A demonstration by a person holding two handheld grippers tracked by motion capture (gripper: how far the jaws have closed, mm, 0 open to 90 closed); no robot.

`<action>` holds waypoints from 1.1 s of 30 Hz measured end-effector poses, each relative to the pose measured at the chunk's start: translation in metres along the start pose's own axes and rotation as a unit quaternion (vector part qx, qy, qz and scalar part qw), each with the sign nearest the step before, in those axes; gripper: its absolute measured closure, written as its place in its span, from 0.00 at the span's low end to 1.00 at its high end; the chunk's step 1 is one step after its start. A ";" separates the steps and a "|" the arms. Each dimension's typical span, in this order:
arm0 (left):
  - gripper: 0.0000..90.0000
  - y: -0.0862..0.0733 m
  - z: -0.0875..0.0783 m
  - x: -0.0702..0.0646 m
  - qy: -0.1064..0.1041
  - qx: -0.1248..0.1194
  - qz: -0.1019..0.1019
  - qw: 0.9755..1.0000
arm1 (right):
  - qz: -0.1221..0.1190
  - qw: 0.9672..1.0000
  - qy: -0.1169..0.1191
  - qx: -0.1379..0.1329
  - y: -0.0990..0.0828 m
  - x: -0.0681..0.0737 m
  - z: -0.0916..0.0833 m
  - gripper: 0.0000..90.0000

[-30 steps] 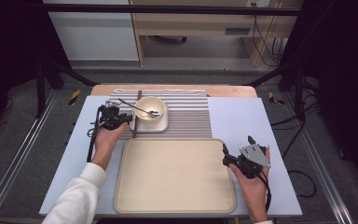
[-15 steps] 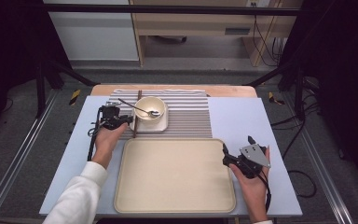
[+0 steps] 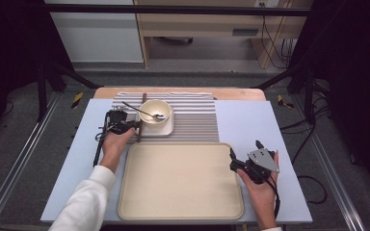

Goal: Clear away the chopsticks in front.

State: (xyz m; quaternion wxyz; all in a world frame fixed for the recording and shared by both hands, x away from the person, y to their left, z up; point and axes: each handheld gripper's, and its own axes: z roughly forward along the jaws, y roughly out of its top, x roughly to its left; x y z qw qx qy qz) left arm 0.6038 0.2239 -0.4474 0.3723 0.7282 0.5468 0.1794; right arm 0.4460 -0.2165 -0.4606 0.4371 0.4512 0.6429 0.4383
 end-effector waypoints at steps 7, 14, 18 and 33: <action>0.81 -0.001 0.005 0.000 -0.001 -0.003 -0.005 1.000 | 0.000 1.000 0.000 0.000 0.000 -0.001 0.000 0.10; 0.84 -0.002 0.007 -0.001 -0.008 -0.002 -0.012 1.000 | 0.001 1.000 0.000 0.001 0.000 -0.001 0.000 0.10; 0.84 -0.002 0.008 -0.002 -0.008 -0.003 -0.012 1.000 | 0.001 1.000 0.000 0.001 0.000 -0.001 0.000 0.10; 0.88 -0.002 0.009 0.001 -0.008 -0.010 -0.029 0.999 | 0.002 1.000 0.001 0.003 0.000 0.000 0.000 0.10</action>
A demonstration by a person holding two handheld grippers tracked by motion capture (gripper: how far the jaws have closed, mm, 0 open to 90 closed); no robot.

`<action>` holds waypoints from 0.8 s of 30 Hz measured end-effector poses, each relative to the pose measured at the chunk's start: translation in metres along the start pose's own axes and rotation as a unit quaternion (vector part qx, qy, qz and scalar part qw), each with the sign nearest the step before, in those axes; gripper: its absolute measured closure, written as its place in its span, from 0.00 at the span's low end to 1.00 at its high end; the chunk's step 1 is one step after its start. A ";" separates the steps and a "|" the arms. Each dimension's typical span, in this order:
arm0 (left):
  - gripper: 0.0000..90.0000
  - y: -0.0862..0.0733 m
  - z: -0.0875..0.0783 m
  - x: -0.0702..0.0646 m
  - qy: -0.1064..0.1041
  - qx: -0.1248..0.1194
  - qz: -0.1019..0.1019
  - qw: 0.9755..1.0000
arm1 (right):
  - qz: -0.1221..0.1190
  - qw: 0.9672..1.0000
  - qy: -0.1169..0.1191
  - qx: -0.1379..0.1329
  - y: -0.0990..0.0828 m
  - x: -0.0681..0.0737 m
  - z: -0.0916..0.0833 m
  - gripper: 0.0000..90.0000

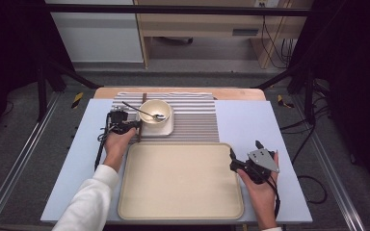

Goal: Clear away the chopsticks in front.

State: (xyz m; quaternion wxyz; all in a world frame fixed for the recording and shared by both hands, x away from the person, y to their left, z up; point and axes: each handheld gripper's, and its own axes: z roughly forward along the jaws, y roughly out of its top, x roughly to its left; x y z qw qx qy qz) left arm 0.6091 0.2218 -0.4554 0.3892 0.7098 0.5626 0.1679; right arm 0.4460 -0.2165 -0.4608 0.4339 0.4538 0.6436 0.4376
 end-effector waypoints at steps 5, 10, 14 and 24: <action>0.88 -0.001 0.002 -0.001 -0.002 0.001 0.001 1.000 | 0.001 1.000 0.001 0.001 0.000 0.000 0.000 0.10; 0.90 -0.001 0.004 0.000 -0.001 0.002 -0.001 1.000 | 0.001 1.000 0.001 0.001 0.000 0.000 0.000 0.10; 0.91 -0.001 0.005 0.000 -0.001 0.001 -0.004 1.000 | 0.000 1.000 0.001 0.001 0.000 0.000 0.000 0.10; 0.91 -0.002 0.008 0.001 0.003 0.000 -0.016 1.000 | -0.002 1.000 0.003 0.003 0.000 0.001 0.001 0.10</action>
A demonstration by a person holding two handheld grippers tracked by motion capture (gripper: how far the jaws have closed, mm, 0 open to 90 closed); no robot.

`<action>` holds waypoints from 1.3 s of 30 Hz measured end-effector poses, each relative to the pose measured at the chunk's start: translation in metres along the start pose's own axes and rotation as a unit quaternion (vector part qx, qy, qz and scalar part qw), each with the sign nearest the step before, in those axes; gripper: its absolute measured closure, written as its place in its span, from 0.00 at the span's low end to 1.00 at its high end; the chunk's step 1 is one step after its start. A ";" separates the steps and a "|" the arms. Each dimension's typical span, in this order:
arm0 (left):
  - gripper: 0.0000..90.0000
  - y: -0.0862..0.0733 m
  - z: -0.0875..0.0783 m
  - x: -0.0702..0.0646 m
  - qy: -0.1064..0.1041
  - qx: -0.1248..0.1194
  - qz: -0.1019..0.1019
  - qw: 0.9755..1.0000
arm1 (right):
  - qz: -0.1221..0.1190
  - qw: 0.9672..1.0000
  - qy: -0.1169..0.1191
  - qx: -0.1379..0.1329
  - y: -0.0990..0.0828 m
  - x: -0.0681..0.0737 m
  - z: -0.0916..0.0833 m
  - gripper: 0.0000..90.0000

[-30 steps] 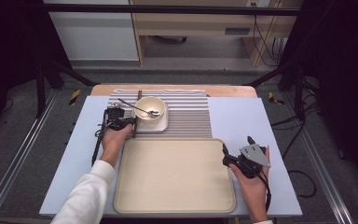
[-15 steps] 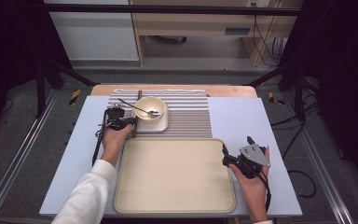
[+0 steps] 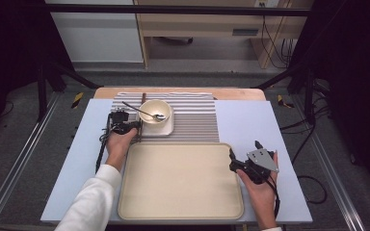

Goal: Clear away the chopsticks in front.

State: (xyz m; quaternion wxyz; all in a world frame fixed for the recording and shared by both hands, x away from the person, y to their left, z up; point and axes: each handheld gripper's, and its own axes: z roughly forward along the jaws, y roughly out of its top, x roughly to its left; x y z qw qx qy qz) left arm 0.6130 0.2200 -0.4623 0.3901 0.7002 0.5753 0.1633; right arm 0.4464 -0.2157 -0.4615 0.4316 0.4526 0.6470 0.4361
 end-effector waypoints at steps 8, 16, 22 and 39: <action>0.91 0.000 0.002 0.001 -0.002 -0.003 -0.018 1.000 | 0.000 1.000 0.002 0.003 0.000 0.001 0.000 0.11; 0.91 -0.001 0.003 0.002 -0.002 -0.003 -0.024 1.000 | -0.002 1.000 0.003 0.004 0.000 0.002 0.000 0.11; 0.91 -0.001 0.003 0.002 -0.001 -0.004 -0.028 1.000 | -0.001 1.000 0.003 0.005 0.000 0.002 0.001 0.12; 0.93 -0.004 0.003 0.000 0.011 -0.016 -0.070 0.997 | 0.000 1.000 0.004 0.006 0.000 0.002 0.001 0.12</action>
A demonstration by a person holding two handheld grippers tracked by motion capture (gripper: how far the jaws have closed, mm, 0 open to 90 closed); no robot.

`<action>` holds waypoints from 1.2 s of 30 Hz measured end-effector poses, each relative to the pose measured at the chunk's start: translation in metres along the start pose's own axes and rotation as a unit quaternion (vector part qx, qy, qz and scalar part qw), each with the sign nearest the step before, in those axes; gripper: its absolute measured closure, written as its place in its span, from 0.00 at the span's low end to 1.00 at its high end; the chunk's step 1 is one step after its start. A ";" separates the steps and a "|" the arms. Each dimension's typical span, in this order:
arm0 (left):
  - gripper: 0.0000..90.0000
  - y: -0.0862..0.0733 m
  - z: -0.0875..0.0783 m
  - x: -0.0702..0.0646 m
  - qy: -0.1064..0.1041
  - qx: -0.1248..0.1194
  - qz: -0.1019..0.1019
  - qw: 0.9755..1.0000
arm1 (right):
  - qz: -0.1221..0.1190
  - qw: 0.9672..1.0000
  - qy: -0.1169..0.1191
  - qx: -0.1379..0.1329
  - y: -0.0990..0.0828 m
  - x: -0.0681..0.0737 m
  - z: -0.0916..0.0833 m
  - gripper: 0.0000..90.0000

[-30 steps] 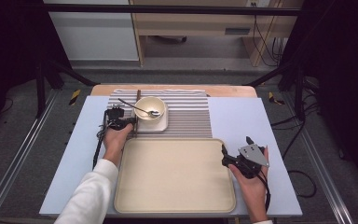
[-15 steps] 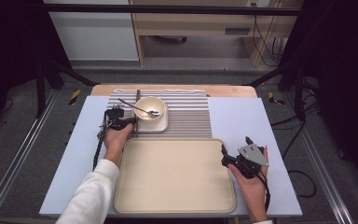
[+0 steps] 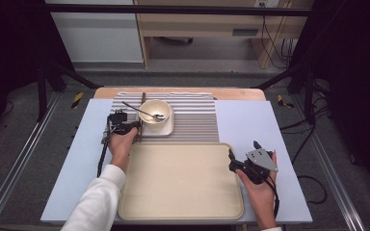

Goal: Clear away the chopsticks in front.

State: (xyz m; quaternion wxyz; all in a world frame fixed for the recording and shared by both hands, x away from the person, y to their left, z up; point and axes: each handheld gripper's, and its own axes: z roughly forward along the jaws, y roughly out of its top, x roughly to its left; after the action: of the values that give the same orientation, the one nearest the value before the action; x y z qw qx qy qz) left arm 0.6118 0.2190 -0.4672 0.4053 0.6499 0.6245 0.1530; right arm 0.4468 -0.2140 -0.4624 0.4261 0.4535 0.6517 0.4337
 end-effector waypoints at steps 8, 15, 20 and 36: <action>0.95 -0.001 0.000 -0.001 0.010 -0.010 -0.008 1.000 | -0.001 1.000 0.002 0.000 0.000 0.000 0.001 0.12; 0.95 -0.002 -0.002 -0.001 0.012 -0.014 -0.009 1.000 | -0.003 1.000 0.002 0.000 0.000 0.000 0.001 0.12; 0.95 -0.002 -0.004 0.000 0.011 -0.017 -0.007 1.000 | -0.003 1.000 0.003 0.000 0.000 0.001 0.001 0.12; 0.95 0.001 -0.018 0.004 0.017 -0.036 -0.009 0.999 | -0.003 1.000 0.003 -0.001 0.000 0.001 0.001 0.12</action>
State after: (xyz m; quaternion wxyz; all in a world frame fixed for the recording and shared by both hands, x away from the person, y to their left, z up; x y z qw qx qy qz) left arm 0.6008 0.2288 -0.4561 0.4194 0.6265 0.6311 0.1826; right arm 0.4473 -0.2133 -0.4628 0.4255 0.4499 0.6540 0.4345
